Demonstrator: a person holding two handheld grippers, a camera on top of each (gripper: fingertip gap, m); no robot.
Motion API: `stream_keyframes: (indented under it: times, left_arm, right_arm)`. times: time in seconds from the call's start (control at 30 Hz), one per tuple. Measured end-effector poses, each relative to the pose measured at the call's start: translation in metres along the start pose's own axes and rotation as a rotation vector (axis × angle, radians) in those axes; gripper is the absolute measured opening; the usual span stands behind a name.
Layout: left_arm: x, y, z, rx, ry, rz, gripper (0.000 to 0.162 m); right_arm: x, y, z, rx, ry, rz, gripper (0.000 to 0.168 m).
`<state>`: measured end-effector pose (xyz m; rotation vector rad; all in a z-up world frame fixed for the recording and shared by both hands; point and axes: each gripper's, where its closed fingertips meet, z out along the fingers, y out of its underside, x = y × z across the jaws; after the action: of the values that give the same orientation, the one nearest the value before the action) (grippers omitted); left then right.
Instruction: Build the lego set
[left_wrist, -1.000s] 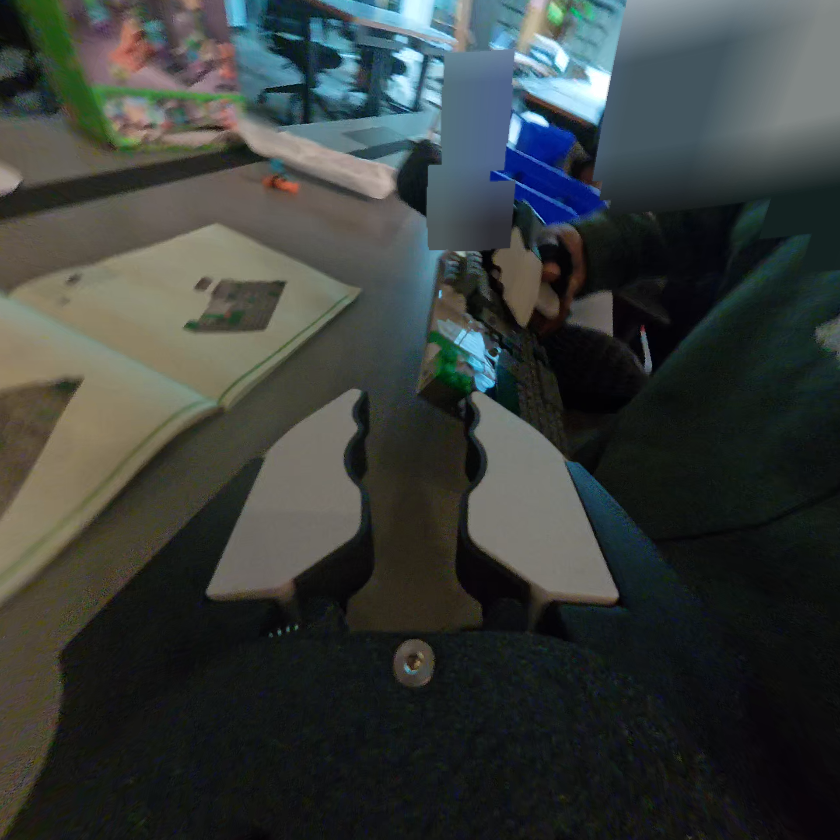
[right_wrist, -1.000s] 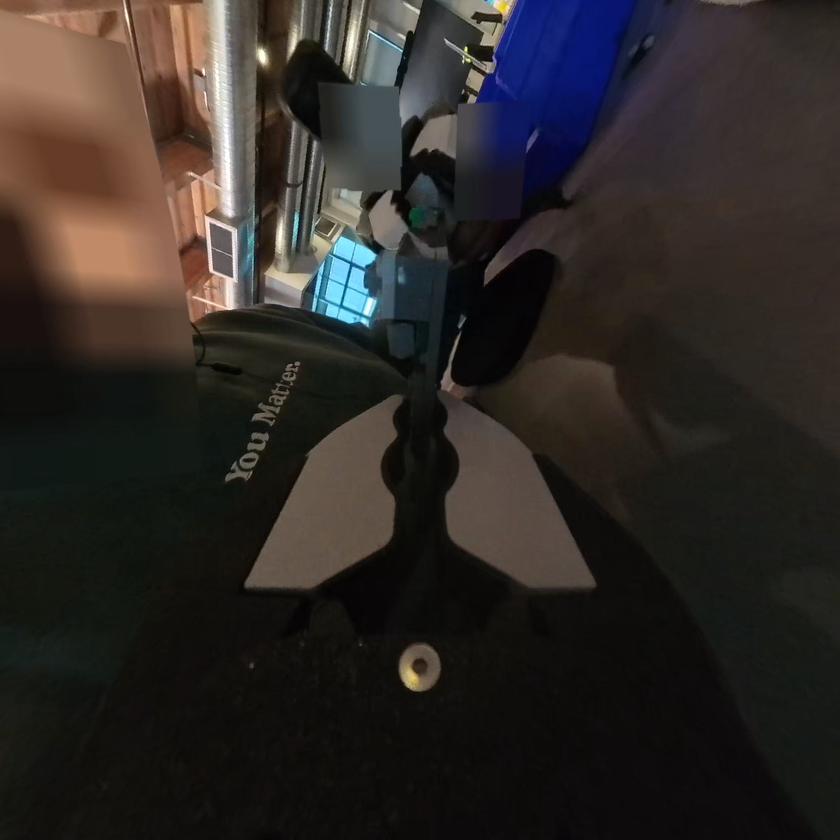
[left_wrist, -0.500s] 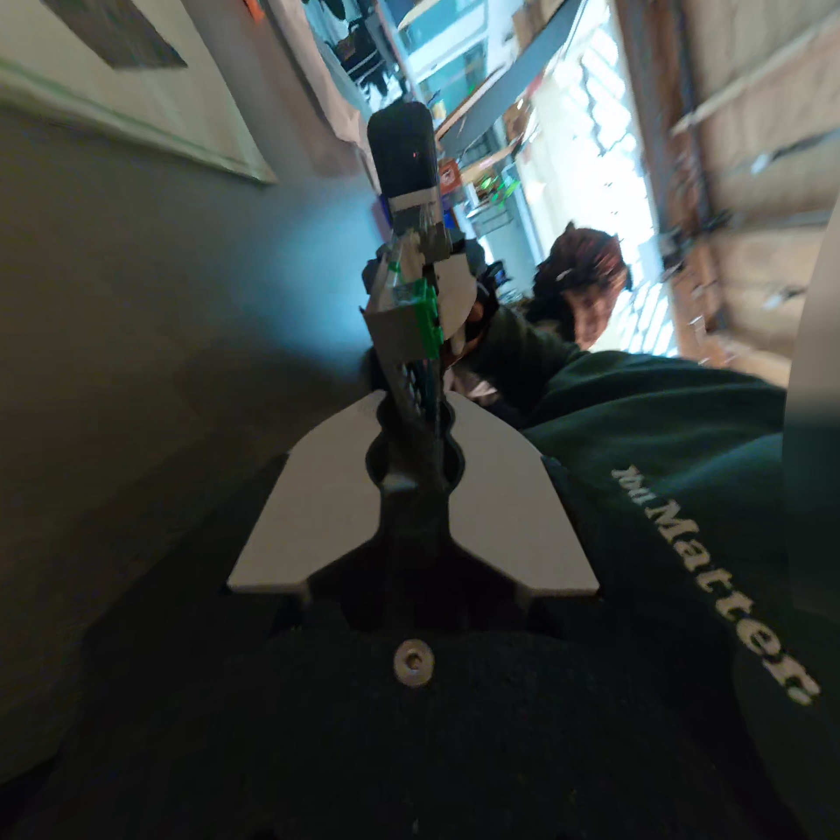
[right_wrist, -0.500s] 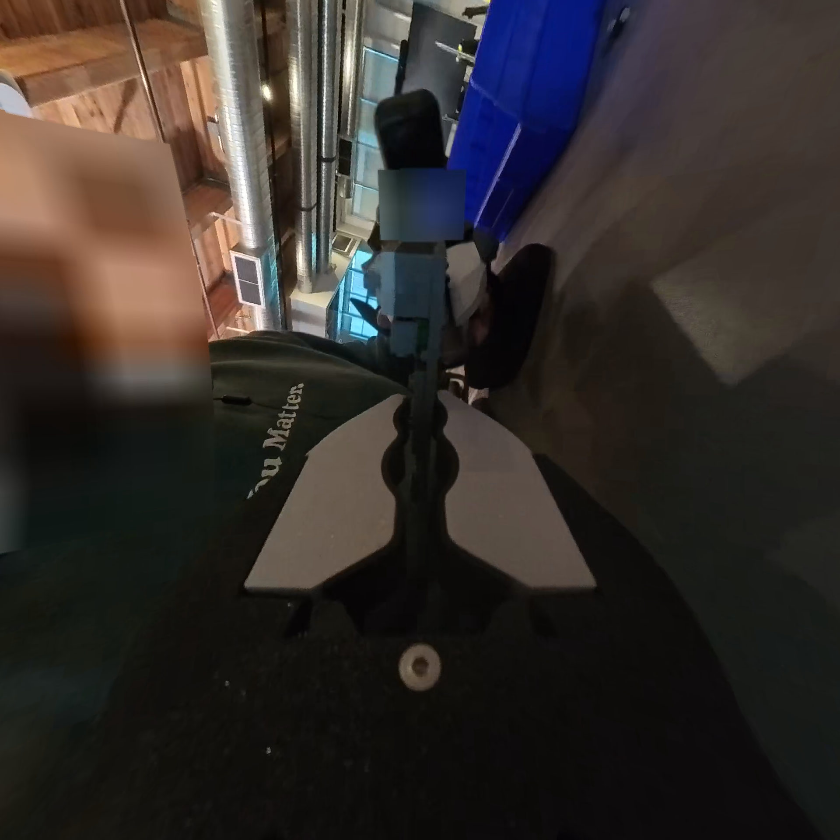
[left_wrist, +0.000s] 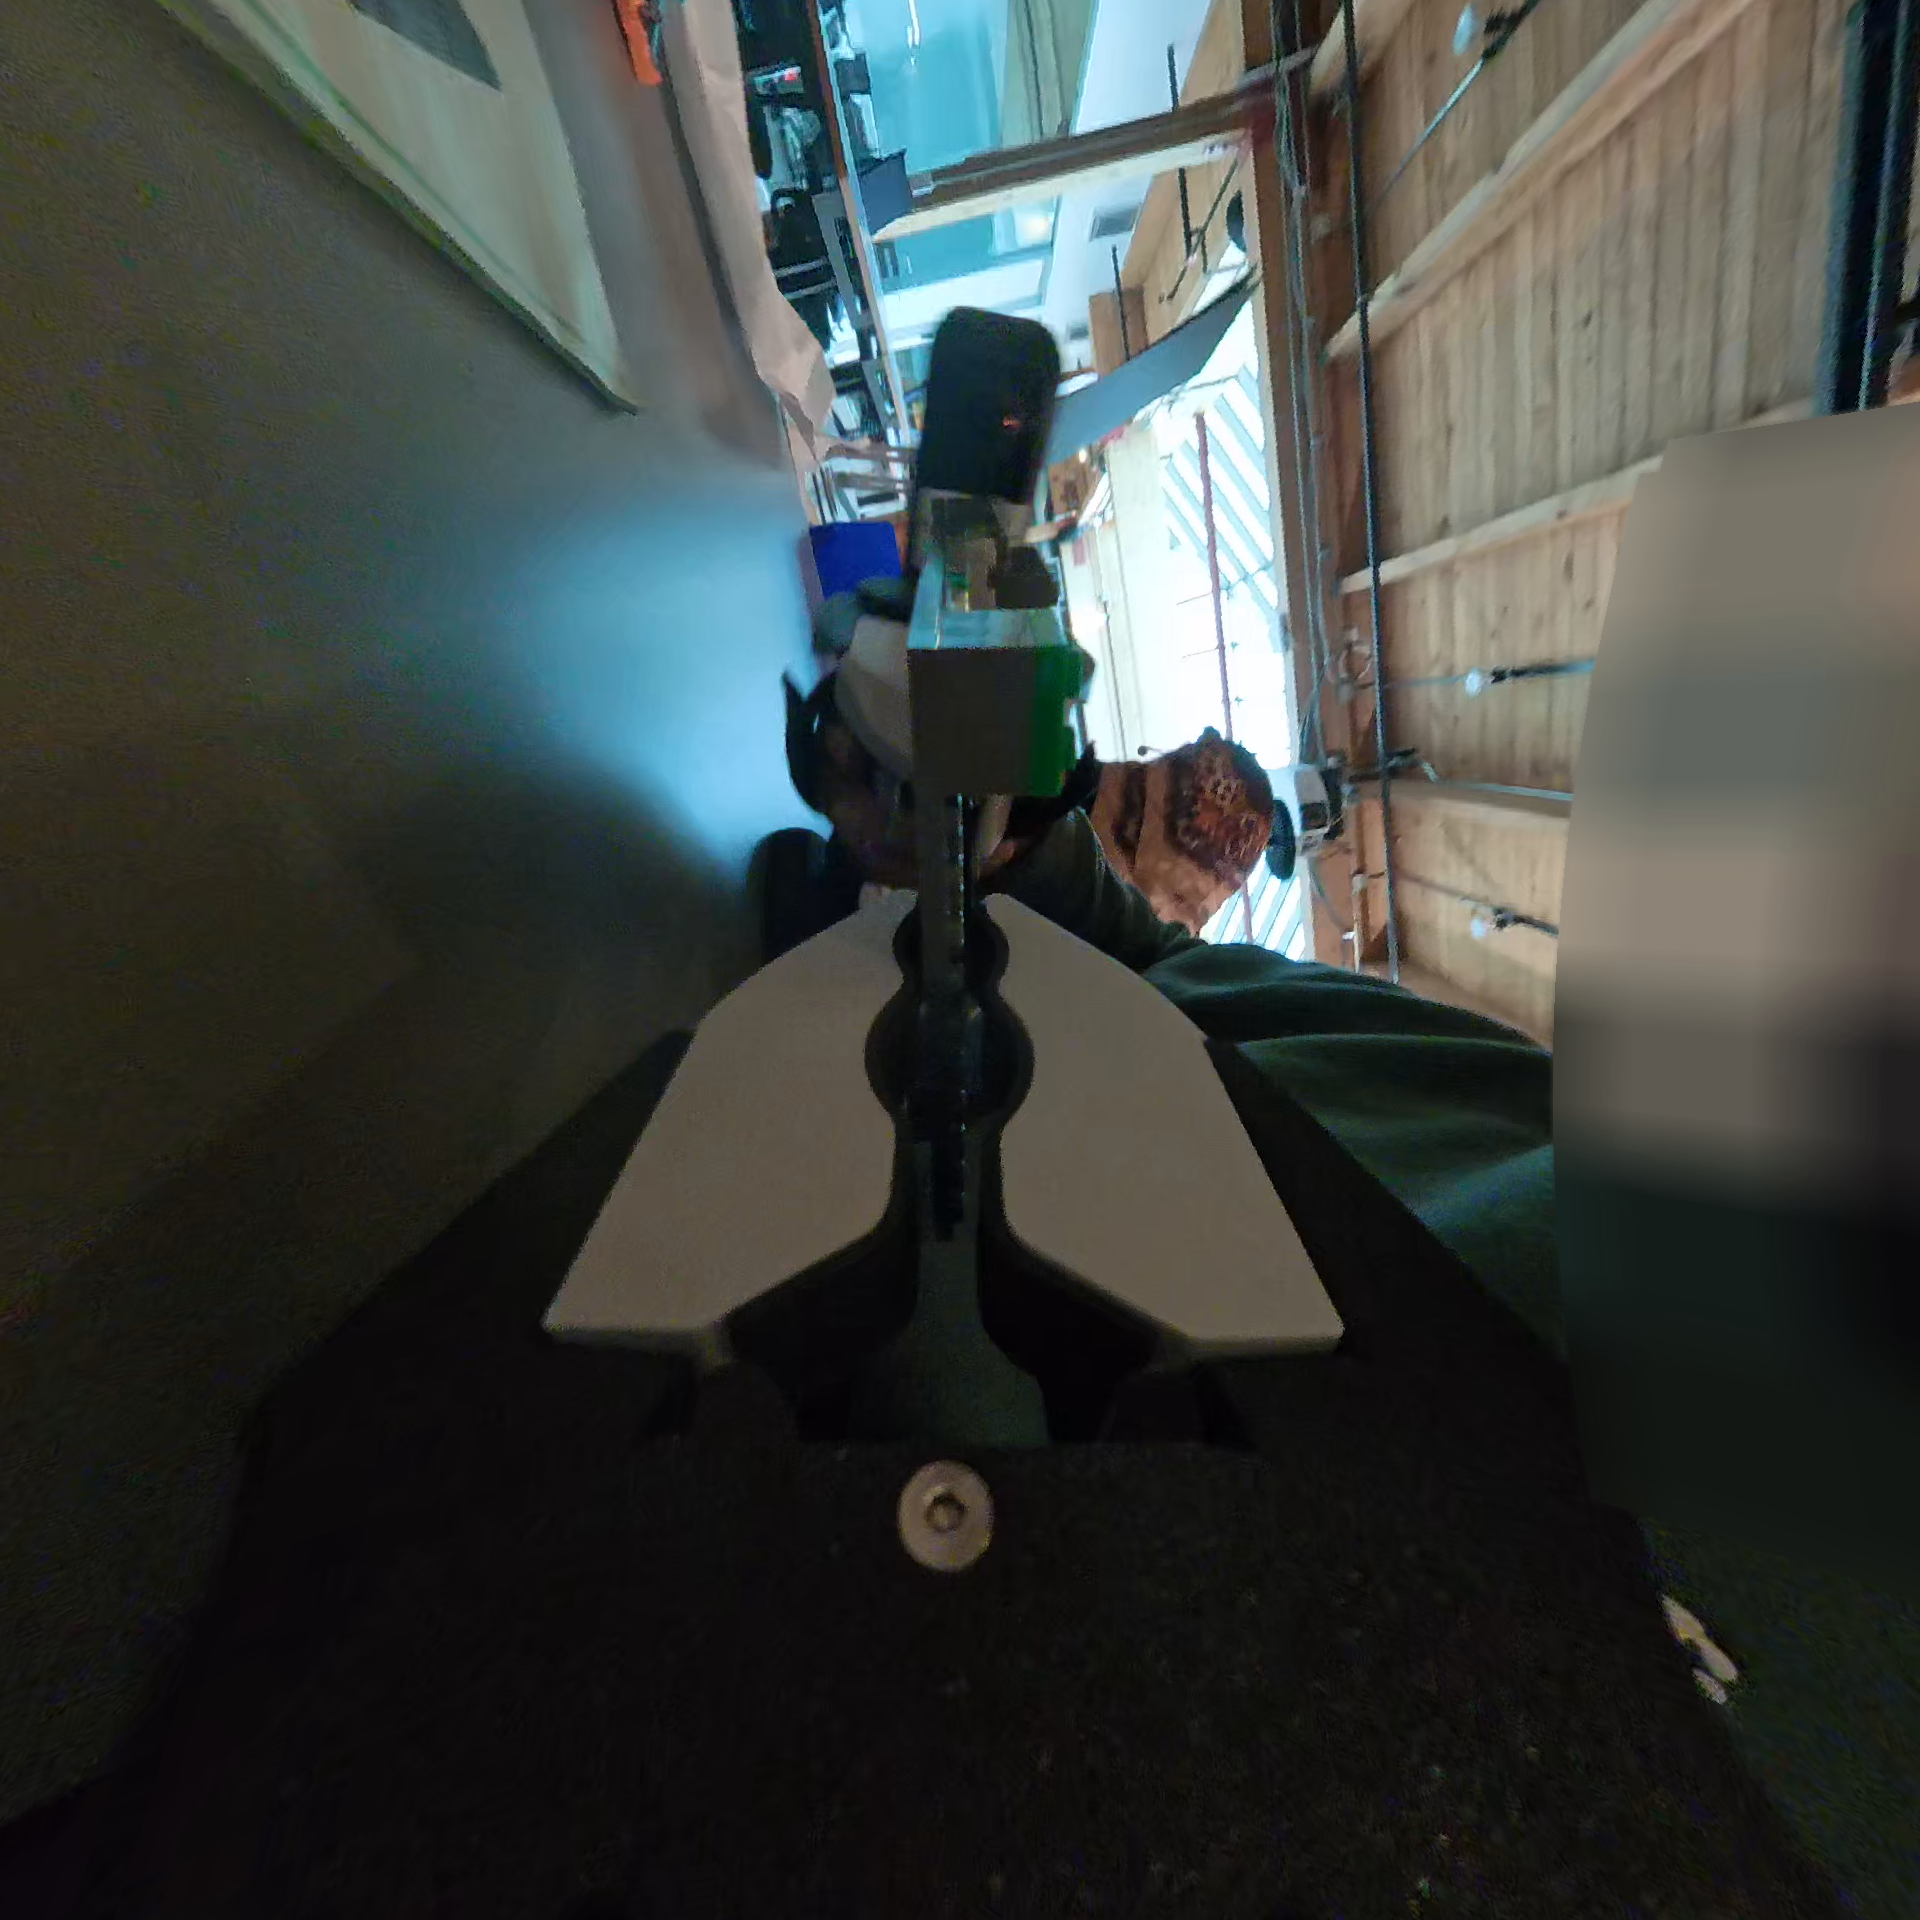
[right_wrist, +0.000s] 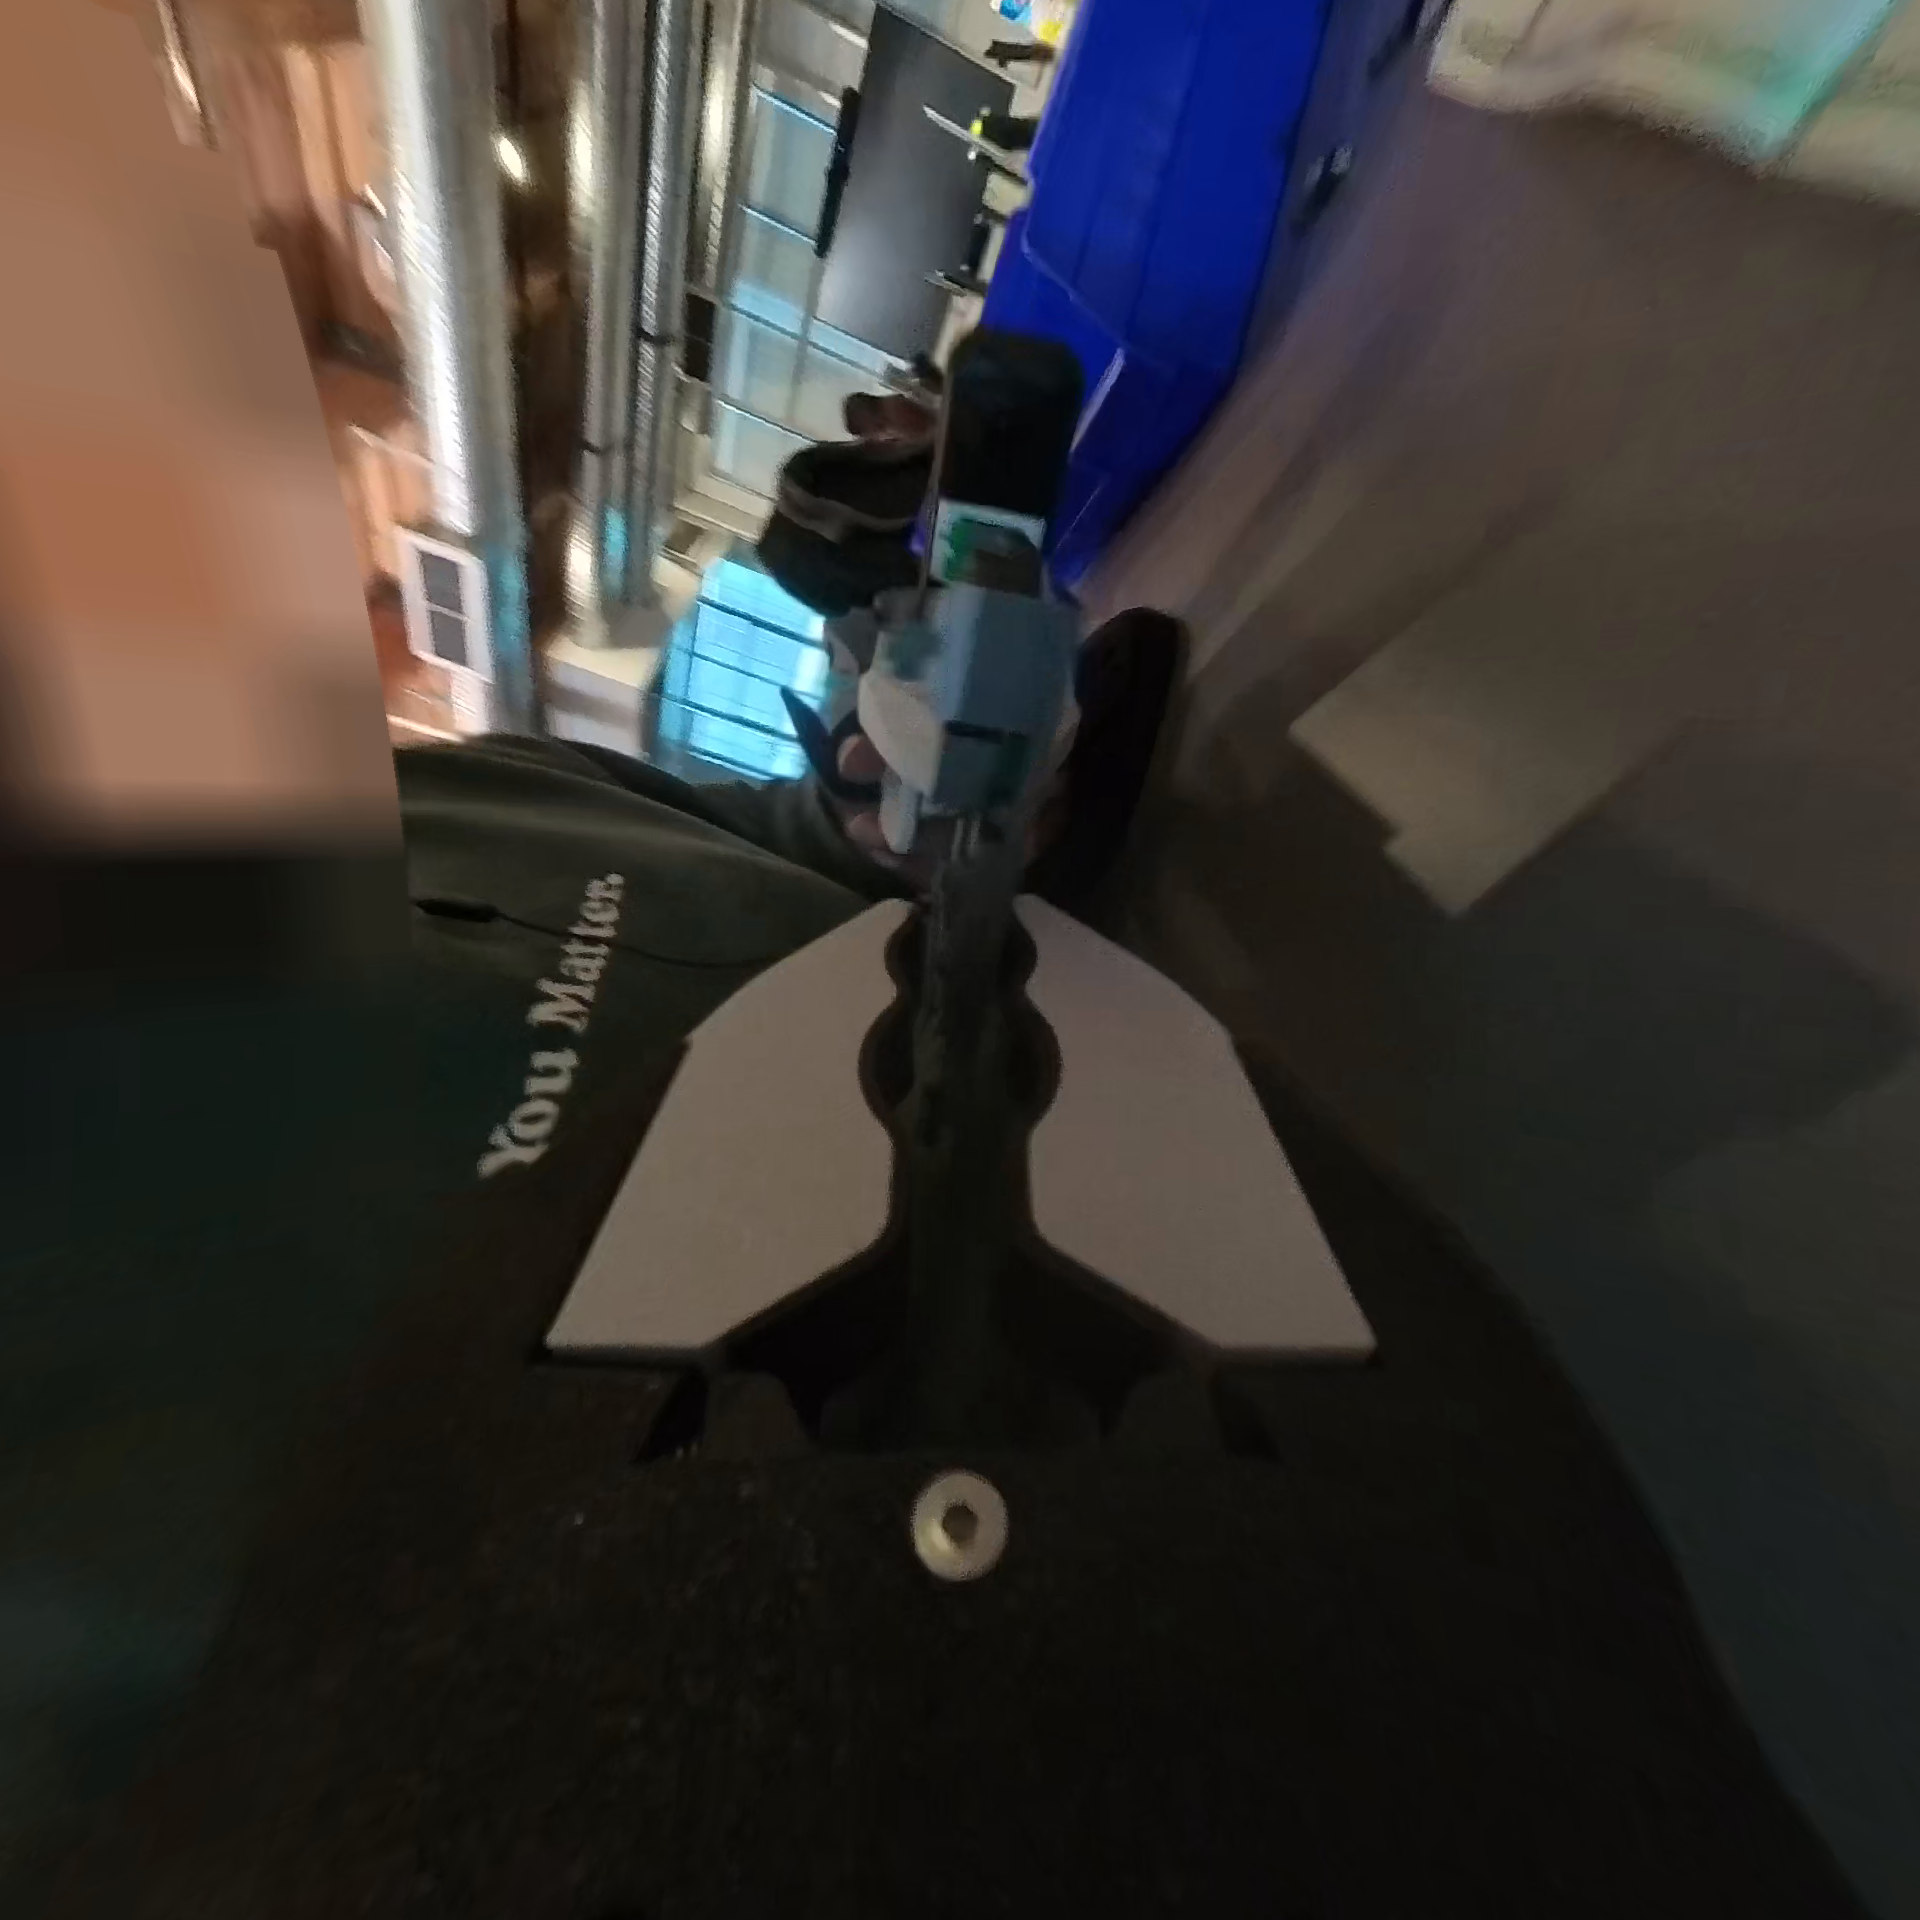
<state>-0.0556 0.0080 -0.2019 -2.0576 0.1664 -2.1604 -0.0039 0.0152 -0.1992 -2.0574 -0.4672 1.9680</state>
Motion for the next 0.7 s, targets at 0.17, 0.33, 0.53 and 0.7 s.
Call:
stream_keyframes:
  times: [0.17,0.33,0.53,0.7]
  left_arm:
    - [-0.005,-0.004,-0.008,0.031,-0.011,-0.025,0.006]
    - [-0.007,-0.006,-0.017,0.074,-0.010,-0.063,0.007]
    - [-0.009,-0.004,-0.023,0.130,-0.032,-0.062,0.006]
    - [-0.007,-0.004,-0.023,0.152,-0.046,-0.035,0.006]
  right_arm:
    - [-0.001,-0.027,-0.022,-0.084,0.276,-0.500,0.025]
    - [-0.008,-0.040,-0.010,-0.333,0.477,-1.076,0.016]
    - [0.005,-0.029,0.024,-0.596,0.436,-1.392,0.013]
    - [0.012,-0.034,0.031,-0.716,0.442,-1.491,0.012]
